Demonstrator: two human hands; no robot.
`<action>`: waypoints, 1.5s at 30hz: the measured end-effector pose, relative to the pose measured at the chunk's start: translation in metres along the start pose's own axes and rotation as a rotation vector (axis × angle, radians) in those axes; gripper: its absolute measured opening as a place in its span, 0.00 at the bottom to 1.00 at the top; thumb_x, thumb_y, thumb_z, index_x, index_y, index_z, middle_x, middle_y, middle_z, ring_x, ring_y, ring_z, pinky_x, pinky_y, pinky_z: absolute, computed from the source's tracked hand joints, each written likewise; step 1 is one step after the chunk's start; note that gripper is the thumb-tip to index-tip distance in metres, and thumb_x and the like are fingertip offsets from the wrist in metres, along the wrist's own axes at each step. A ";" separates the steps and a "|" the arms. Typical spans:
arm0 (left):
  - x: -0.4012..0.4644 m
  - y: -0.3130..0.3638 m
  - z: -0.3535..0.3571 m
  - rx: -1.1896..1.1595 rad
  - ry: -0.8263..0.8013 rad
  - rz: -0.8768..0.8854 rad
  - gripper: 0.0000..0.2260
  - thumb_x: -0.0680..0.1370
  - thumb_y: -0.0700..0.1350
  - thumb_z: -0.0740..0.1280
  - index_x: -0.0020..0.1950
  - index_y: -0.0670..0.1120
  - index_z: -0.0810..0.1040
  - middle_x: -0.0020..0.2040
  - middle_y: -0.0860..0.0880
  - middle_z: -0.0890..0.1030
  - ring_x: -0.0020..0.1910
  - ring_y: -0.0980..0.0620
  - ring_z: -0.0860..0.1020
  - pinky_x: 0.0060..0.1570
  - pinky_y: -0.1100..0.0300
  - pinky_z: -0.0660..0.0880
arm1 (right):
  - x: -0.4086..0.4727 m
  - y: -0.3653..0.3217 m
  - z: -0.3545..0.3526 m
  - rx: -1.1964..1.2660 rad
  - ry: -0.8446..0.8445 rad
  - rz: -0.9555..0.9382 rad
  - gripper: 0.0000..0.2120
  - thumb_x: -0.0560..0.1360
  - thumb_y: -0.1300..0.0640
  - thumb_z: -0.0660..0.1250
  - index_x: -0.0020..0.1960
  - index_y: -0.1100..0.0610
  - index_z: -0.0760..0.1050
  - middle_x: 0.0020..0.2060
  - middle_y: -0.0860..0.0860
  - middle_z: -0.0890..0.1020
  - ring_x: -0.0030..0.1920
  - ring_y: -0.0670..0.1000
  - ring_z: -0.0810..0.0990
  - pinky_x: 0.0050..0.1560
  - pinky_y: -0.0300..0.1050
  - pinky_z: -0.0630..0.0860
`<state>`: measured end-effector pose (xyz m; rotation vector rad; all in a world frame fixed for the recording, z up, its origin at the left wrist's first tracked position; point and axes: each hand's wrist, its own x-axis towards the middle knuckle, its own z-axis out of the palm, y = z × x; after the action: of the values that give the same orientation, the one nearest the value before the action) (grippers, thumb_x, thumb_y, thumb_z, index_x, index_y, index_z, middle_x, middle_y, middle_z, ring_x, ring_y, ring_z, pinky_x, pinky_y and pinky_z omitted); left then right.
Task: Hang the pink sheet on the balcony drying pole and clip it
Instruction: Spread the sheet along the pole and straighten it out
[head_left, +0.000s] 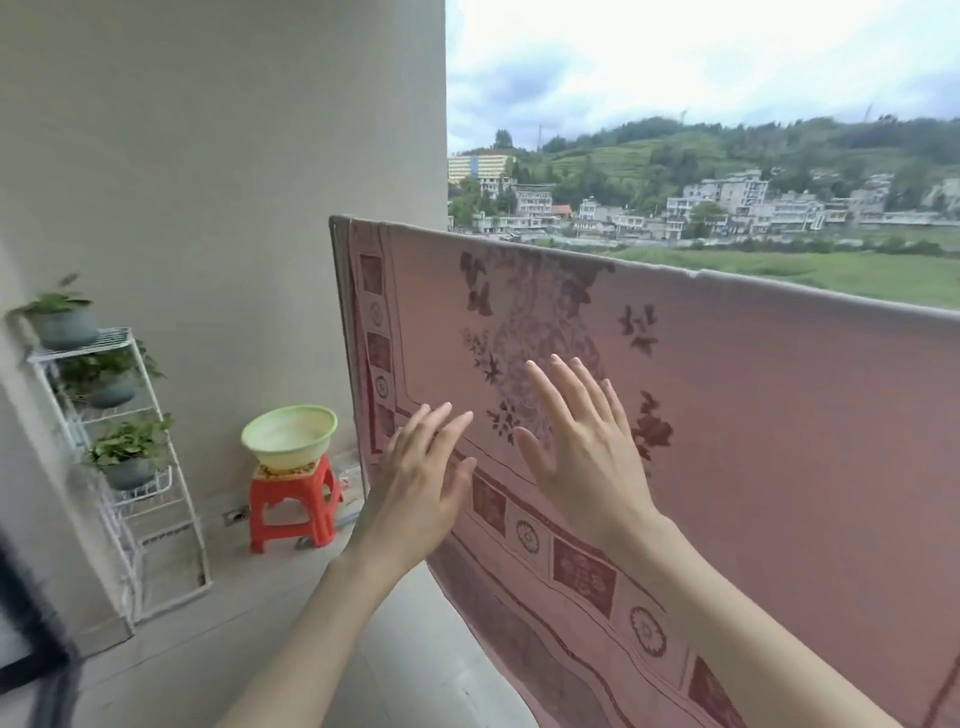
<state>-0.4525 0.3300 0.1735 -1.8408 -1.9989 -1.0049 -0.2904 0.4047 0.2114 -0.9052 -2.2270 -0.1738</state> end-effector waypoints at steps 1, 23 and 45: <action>0.014 -0.015 0.000 0.007 0.011 -0.011 0.26 0.75 0.59 0.46 0.71 0.52 0.62 0.73 0.50 0.62 0.74 0.52 0.55 0.72 0.54 0.52 | 0.019 -0.003 0.013 0.008 0.006 -0.016 0.27 0.77 0.44 0.53 0.73 0.52 0.57 0.72 0.55 0.64 0.74 0.55 0.58 0.73 0.54 0.52; 0.295 -0.361 0.009 0.219 0.125 -0.124 0.30 0.73 0.60 0.43 0.72 0.50 0.61 0.73 0.50 0.62 0.74 0.52 0.56 0.69 0.61 0.47 | 0.417 -0.061 0.283 0.044 -0.019 -0.228 0.28 0.79 0.46 0.55 0.75 0.51 0.51 0.75 0.53 0.56 0.76 0.53 0.49 0.74 0.53 0.41; 0.572 -0.655 0.101 -0.107 -0.045 0.091 0.18 0.80 0.52 0.53 0.71 0.55 0.61 0.74 0.56 0.57 0.74 0.59 0.48 0.72 0.60 0.47 | 0.716 -0.076 0.508 -0.422 -0.070 0.176 0.19 0.78 0.47 0.57 0.63 0.58 0.69 0.61 0.57 0.74 0.63 0.58 0.71 0.63 0.55 0.66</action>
<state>-1.1465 0.8607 0.2355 -2.0069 -1.9003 -1.0719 -0.9864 0.9332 0.3242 -1.3440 -2.1985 -0.5515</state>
